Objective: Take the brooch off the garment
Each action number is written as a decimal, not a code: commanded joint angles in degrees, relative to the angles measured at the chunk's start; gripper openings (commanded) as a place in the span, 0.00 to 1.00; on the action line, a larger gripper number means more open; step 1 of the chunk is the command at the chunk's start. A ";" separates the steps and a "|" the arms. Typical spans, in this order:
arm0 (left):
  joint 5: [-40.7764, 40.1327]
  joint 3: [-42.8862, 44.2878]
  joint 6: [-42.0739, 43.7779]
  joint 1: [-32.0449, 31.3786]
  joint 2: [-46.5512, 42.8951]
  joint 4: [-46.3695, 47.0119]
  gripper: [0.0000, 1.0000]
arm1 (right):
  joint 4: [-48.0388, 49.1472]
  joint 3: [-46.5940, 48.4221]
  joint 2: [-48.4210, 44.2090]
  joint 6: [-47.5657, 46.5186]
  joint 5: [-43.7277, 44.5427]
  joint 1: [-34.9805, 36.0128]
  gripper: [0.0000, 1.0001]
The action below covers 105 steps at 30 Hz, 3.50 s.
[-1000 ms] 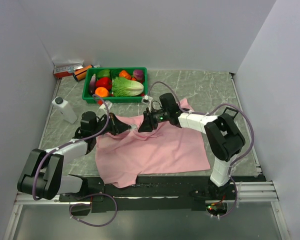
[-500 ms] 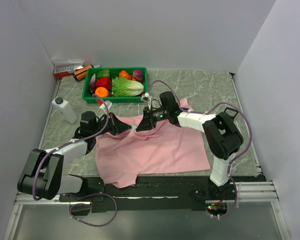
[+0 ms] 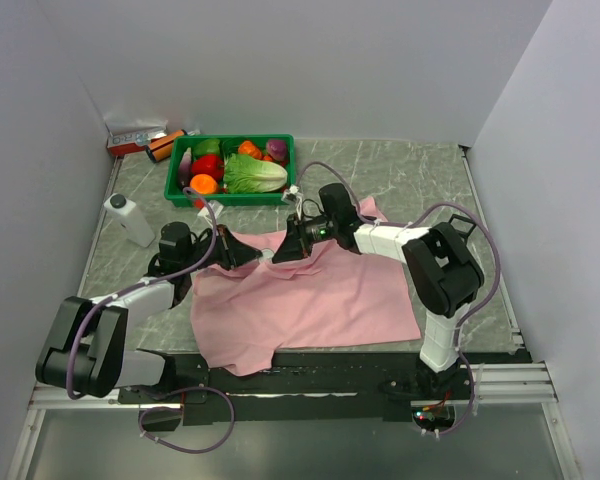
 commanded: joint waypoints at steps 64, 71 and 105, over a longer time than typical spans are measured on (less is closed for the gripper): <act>16.00 8.98 2.11 -0.33 13.92 4.68 0.35 | -12.31 7.97 -1.97 -9.24 -5.35 -0.98 0.00; 14.95 9.77 4.29 -0.77 14.19 2.06 0.22 | -12.31 8.32 -1.62 -9.15 -5.26 -0.90 0.00; -5.89 7.48 -2.75 -2.00 -1.28 -7.34 0.57 | -18.46 7.97 -5.75 -15.74 0.71 3.06 0.00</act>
